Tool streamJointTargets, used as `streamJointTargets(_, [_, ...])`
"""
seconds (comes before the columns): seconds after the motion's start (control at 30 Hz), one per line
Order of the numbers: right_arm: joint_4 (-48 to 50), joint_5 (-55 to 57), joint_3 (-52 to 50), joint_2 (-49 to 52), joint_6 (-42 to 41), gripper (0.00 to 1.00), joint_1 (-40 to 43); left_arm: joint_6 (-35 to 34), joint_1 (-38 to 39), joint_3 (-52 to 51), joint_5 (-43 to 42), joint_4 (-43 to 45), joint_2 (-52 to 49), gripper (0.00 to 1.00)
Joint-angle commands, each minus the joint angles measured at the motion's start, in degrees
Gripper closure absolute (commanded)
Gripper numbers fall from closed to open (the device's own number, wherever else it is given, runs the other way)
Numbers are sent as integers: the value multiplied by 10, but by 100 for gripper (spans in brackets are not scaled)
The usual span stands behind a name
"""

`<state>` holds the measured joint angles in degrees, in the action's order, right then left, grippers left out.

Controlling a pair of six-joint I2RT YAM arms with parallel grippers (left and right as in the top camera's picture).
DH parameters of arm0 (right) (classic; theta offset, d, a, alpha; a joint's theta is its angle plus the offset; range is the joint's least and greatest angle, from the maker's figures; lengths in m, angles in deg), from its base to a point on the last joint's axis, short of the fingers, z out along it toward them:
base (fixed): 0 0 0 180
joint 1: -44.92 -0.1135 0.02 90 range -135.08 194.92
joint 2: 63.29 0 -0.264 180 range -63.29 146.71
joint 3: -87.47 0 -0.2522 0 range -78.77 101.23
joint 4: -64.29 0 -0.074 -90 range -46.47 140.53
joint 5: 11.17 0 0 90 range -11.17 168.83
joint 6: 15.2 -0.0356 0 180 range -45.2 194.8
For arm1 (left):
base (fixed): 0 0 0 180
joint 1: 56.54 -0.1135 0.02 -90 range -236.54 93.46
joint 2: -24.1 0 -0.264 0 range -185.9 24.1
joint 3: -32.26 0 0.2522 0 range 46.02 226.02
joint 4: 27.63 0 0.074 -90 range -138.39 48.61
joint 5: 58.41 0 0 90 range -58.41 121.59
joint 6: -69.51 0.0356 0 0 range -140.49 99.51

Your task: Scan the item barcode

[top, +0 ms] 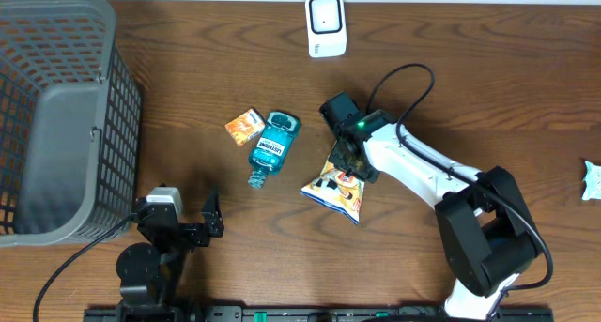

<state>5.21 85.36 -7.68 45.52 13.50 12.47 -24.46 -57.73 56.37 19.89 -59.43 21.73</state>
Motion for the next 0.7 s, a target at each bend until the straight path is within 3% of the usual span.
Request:
streamJointTargets(0.0, [-5, 0, -4, 7, 7, 59, -2, 12, -2, 7, -3, 1, 2, 2])
streamJointTargets(0.07, [-8, 0, -5, 7, 12, 47, -3, 12, -2, 7, -3, 0, 2, 2])
streamJointTargets(0.13, [-7, 1, -9, 7, 12, 45, -3, 12, -2, 7, -3, 1, 2, 2])
streamJointTargets(0.2, [-2, 13, -14, 10, 11, 57, -3, 12, -2, 7, -3, 1, 2, 2])
streamJointTargets(0.3, [1, 19, -21, 11, 11, 92, -2, 12, -2, 7, -3, 1, 2, 2])
streamJointTargets(0.33, [1, 16, -21, 11, 12, 99, -2, 12, -2, 7, -3, 1, 2, 2])
streamJointTargets(0.43, [4, -48, -19, 9, 12, 99, 0, 12, -2, 7, -3, 1, 2, 2])
streamJointTargets(0.53, [30, -192, -15, 6, 40, 99, 20, 12, -2, 7, -3, 1, 2, 2])
streamJointTargets(0.67, [76, -482, -14, 6, 118, 99, 68, 12, -2, 7, -3, 1, 2, 2])
